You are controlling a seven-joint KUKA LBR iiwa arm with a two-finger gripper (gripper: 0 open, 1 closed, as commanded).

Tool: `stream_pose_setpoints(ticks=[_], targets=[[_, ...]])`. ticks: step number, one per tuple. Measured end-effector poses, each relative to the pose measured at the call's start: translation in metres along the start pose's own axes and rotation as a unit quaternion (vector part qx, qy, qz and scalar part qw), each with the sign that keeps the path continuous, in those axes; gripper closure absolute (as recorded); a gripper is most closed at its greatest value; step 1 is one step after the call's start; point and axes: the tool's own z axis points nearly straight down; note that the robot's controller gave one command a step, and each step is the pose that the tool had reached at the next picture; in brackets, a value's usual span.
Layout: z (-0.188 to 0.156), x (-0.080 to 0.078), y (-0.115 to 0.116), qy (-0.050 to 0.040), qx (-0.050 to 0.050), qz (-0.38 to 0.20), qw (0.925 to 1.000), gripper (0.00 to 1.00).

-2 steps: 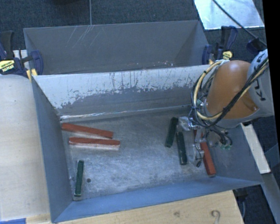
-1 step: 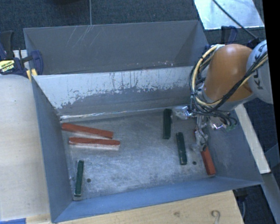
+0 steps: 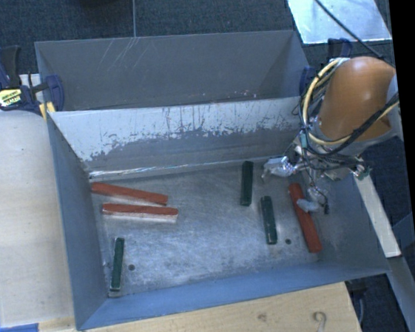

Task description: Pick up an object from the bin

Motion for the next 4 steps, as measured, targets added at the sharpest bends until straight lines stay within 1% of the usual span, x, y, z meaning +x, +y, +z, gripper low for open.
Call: stream_pose_setpoints(ticks=[1, 2, 3, 4], targets=[[-0.001, 0.003, -0.006, 0.0004, 0.008, -0.001, 1.0, 1.0], [-0.107, -0.032, 0.055, -0.001, 0.011, -0.004, 0.9999, 1.0], [-0.101, -0.058, 0.119, 0.0028, 0.007, -0.028, 0.9996, 1.0], [-0.105, -0.093, 0.165, 0.0019, 0.008, -0.103, 0.9947, 1.0]])
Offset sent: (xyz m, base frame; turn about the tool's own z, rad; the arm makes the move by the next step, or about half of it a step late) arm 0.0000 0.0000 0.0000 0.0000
